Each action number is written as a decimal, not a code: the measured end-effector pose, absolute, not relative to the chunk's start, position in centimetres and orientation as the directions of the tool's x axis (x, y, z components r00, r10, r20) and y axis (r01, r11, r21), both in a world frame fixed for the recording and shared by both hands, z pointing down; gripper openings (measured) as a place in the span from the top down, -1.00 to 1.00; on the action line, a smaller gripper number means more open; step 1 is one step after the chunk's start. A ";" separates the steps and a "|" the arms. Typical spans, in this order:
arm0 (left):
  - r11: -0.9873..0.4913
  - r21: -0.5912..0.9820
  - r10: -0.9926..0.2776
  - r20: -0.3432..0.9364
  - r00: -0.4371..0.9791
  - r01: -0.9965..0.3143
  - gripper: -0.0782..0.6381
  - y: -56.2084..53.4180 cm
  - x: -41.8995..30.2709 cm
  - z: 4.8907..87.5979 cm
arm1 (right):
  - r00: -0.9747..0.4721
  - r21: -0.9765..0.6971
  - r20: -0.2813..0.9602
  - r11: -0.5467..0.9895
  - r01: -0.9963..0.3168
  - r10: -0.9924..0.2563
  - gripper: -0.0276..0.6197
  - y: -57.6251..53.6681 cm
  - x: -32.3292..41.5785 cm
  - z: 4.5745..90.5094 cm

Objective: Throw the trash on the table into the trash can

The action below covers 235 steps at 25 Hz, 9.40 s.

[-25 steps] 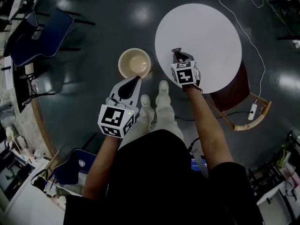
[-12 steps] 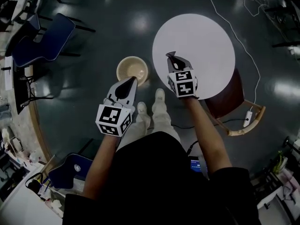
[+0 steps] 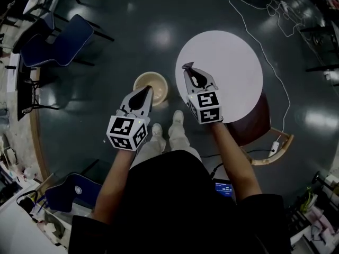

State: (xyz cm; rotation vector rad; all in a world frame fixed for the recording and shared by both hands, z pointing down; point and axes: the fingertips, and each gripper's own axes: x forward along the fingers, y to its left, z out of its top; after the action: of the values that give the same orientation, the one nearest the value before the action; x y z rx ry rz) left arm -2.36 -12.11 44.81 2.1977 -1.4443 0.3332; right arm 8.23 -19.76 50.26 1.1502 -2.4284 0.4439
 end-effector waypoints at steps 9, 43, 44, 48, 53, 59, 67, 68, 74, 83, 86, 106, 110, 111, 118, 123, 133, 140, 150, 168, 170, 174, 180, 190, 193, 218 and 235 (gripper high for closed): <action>-0.256 0.235 -0.858 0.391 0.333 -0.937 0.75 -13.3 -3.7 41.6 | -0.701 -0.085 0.317 0.717 -0.692 -0.639 0.76 -20.4 4.8 40.6; -0.188 0.159 -0.890 0.391 0.236 -0.969 0.75 -7.6 -20.1 41.0 | -0.779 -0.080 0.290 0.797 -0.599 -0.556 0.76 -13.6 -12.7 39.1; -0.192 0.164 -0.886 0.395 0.243 -0.968 0.75 -7.3 -20.8 41.3 | -0.774 -0.084 0.296 0.792 -0.605 -0.559 0.76 -13.3 -13.3 39.5; -0.209 0.184 -0.869 0.417 0.268 -0.961 0.75 -6.6 -22.9 42.8 | -0.755 -0.101 0.328 0.774 -0.625 -0.567 0.76 -12.4 -15.2 41.2; -0.260 0.206 -0.838 0.437 0.327 -0.943 0.75 -7.0 -24.7 45.6 | -0.720 -0.127 0.379 0.739 -0.662 -0.581 0.76 -12.5 -17.0 45.0; -0.282 0.246 -0.796 0.479 0.370 -0.927 0.75 -7.5 -27.8 50.5 | -0.669 -0.150 0.444 0.687 -0.711 -0.595 0.76 -12.9 -19.3 50.8; -0.325 0.286 -0.727 0.533 0.432 -0.901 0.75 -9.0 -28.9 58.5 | -0.600 -0.158 0.538 0.628 -0.762 -0.592 0.76 -14.8 -20.1 60.3; -0.326 0.294 -0.721 0.537 0.438 -0.898 0.75 -9.2 -29.0 59.6 | -0.589 -0.162 0.551 0.617 -0.770 -0.591 0.76 -15.0 -20.0 61.8; -0.335 0.319 -0.681 0.569 0.462 -0.887 0.75 -9.5 -29.1 65.4 | -0.553 -0.171 0.623 0.594 -0.786 -0.553 0.76 -14.5 -20.0 69.6; -0.282 0.366 -0.678 0.578 0.454 -0.887 0.75 -10.6 -29.7 72.1 | -0.541 -0.173 0.679 0.607 -0.775 -0.497 0.76 -14.9 -21.0 78.1; -0.263 0.366 -0.671 0.596 0.442 -0.893 0.75 -10.8 -30.3 74.5 | -0.530 -0.180 0.698 0.598 -0.781 -0.482 0.76 -15.0 -21.1 80.6; -0.238 0.382 -0.593 0.671 0.445 -0.893 0.75 -11.6 -31.2 88.9 | -0.489 -0.232 0.824 0.616 -0.753 -0.288 0.76 -14.8 -22.4 99.3; -0.226 0.385 -0.577 0.687 0.441 -0.895 0.75 -10.9 -31.3 90.5 | -0.473 -0.244 0.850 0.620 -0.745 -0.233 0.76 -14.4 -22.0 103.4; -0.223 0.386 -0.575 0.689 0.440 -0.895 0.75 -10.8 -31.3 90.8 | -0.464 -0.240 0.857 0.624 -0.744 -0.223 0.76 -14.4 -21.9 104.3; -0.210 0.384 -0.566 0.702 0.432 -0.899 0.75 -10.3 -32.1 91.5 | -0.405 -0.182 0.896 0.681 -0.709 -0.182 0.74 -14.0 -20.9 108.0; -0.195 0.380 -0.569 0.707 0.419 -0.904 0.75 -10.5 -33.4 92.0 | -0.405 -0.202 0.899 0.659 -0.725 -0.170 0.64 -13.9 -21.0 109.0; -0.188 0.377 -0.572 0.709 0.413 -0.907 0.75 -10.6 -34.0 92.2 | -0.383 -0.181 0.913 0.706 -0.684 -0.137 0.36 -13.2 -21.8 109.4; -0.193 0.372 -0.577 0.705 0.412 -0.908 0.75 -10.6 -34.0 91.7 | -0.427 -0.200 0.886 0.683 -0.703 -0.180 0.36 -13.9 -22.1 106.2; -0.209 0.353 -0.599 0.691 0.405 -0.912 0.75 -10.5 -33.3 86.6 | -0.465 -0.219 0.854 0.651 -0.727 -0.232 0.55 -13.8 -21.6 97.9; -0.325 0.240 -0.670 0.624 0.402 -0.915 0.75 -13.6 -28.8 74.0 | -0.517 -0.248 0.772 0.575 -0.780 -0.368 0.85 -14.7 -19.7 80.7; -0.339 0.235 -0.671 0.619 0.409 -0.911 0.75 -13.5 -28.0 72.7 | -0.524 -0.254 0.765 0.572 -0.780 -0.375 0.85 -14.8 -19.4 79.0; -0.345 0.237 -0.671 0.614 0.415 -0.908 0.75 -13.1 -27.5 70.3 | -0.549 -0.256 0.740 0.593 -0.763 -0.388 0.86 -14.9 -19.6 75.5; -0.318 0.239 -0.686 0.609 0.397 -0.917 0.75 -12.5 -26.9 66.3 | -0.598 -0.268 0.694 0.628 -0.731 -0.400 0.86 -14.5 -19.6 70.0; -0.292 0.269 -0.725 0.563 0.396 -0.918 0.75 -12.0 -23.9 58.4 | -0.664 -0.253 0.621 0.696 -0.672 -0.416 0.86 -13.9 -18.2 60.9; -0.293 0.263 -0.736 0.552 0.392 -0.919 0.75 -12.7 -22.8 56.7 | -0.676 -0.262 0.604 0.696 -0.669 -0.422 0.86 -14.6 -17.3 59.2; -0.277 0.116 -0.874 0.383 0.300 -0.954 0.75 -14.9 -10.7 38.2 | -0.818 -0.141 0.360 0.840 -0.524 -0.449 0.86 -17.6 -7.2 38.7; -0.226 0.063 -0.910 0.342 0.233 -0.972 0.75 -13.3 -9.2 33.4 | -0.862 -0.082 0.238 0.875 -0.478 -0.448 0.86 -17.8 -5.4 31.6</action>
State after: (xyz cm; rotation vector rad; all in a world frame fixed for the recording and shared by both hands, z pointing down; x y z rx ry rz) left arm -9.22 -13.33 33.41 2.2458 -1.7640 0.3395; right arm -5.36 -17.83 31.60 0.7085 -2.8343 0.2034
